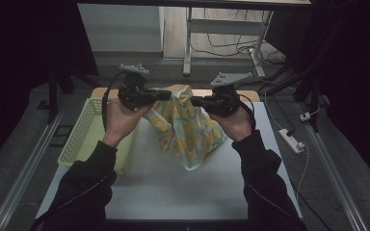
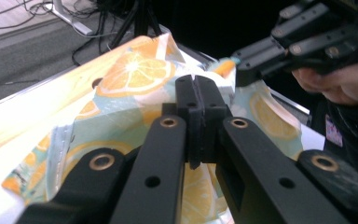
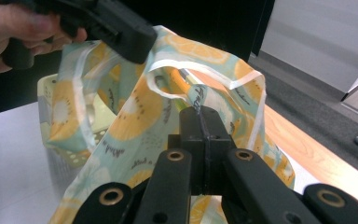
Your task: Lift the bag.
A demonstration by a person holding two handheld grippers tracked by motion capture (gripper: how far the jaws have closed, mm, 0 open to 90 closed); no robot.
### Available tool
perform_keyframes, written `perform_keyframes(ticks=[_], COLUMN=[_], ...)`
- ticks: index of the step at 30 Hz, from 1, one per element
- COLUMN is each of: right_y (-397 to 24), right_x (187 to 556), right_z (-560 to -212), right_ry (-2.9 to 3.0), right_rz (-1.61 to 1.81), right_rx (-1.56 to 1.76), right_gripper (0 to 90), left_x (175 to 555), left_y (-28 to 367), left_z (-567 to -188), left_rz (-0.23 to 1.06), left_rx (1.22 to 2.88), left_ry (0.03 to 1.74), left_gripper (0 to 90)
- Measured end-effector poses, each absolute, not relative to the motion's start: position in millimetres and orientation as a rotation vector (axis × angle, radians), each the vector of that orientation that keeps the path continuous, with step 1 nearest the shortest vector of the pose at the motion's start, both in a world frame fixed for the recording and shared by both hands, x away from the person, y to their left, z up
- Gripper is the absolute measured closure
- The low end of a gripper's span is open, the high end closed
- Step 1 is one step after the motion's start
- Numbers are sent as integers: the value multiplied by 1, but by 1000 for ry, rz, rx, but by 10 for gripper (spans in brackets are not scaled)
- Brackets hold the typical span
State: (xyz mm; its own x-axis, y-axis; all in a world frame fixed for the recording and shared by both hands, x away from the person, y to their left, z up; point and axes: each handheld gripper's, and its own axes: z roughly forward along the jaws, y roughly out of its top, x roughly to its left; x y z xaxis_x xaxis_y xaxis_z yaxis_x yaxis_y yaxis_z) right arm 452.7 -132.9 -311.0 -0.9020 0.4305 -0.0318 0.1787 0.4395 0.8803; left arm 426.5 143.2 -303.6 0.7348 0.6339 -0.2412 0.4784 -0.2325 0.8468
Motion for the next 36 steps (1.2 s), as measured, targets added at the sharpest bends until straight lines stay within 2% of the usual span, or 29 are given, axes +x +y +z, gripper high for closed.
perform_keyframes(ticks=[25,30,36], right_y=[-121,-121,-121], right_x=[447,445,451], right_z=[-265,-261,-274], right_ry=[2370,2365,2386], right_rz=[1436,1432,1402], right_rx=[464,459,484], right_gripper=[900,900,900], left_x=[425,426,434], left_y=[157,159,154], left_z=[-246,-246,-265], left_rz=[315,312,292], left_rx=[1795,1795,1827], left_ry=[840,836,839], left_gripper=[898,898,896])
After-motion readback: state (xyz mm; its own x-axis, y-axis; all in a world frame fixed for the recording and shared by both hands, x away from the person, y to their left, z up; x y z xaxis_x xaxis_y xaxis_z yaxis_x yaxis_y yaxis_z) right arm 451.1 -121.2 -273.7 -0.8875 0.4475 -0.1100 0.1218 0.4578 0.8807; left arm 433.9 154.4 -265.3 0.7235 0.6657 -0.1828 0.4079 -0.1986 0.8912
